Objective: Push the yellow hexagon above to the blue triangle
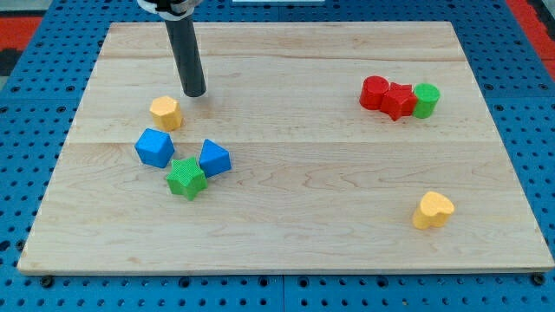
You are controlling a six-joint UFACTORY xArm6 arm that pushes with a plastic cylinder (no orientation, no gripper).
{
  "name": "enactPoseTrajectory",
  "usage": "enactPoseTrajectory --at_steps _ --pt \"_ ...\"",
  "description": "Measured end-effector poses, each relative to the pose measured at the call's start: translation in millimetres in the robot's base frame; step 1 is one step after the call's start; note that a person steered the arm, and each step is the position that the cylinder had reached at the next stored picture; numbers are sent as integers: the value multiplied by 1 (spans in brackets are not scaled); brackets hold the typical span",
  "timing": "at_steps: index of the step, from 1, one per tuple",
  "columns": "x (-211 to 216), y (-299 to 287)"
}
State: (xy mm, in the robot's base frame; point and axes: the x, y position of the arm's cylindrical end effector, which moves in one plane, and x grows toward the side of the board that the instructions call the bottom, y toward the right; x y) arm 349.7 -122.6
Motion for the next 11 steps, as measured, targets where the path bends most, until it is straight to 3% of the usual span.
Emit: enactPoseTrajectory --at_steps 2,3,7,8,9,10,11 --pt "20 -34" --pt "44 48" --pt "29 67" --pt "13 19" --pt "12 -70" --pt "30 -68" --pt "57 -18"
